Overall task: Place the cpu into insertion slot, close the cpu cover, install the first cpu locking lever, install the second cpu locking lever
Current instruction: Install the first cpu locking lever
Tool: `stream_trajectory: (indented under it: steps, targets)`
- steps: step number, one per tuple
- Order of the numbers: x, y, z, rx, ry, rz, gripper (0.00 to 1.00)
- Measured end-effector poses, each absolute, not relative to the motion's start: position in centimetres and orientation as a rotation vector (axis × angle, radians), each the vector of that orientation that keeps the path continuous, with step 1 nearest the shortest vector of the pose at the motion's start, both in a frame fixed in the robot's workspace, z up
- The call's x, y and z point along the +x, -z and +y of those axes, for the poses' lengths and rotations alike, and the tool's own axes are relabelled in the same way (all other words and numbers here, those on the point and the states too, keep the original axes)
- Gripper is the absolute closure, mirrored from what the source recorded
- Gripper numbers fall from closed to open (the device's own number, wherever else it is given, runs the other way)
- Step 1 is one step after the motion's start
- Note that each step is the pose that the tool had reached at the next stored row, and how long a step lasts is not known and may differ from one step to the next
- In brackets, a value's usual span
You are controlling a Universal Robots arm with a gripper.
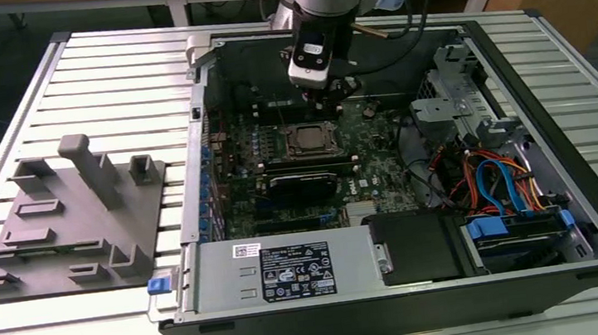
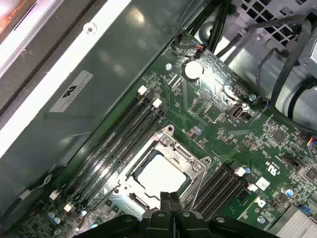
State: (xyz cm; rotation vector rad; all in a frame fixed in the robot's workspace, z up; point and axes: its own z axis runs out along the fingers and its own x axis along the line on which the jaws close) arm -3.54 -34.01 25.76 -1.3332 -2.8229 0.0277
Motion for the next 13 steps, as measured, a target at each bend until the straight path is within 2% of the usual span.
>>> stream_trajectory:
  steps: [13]
  targets:
    - [-3.54,-25.76,-34.01,-1.250,-0.029,-2.861,0.89]
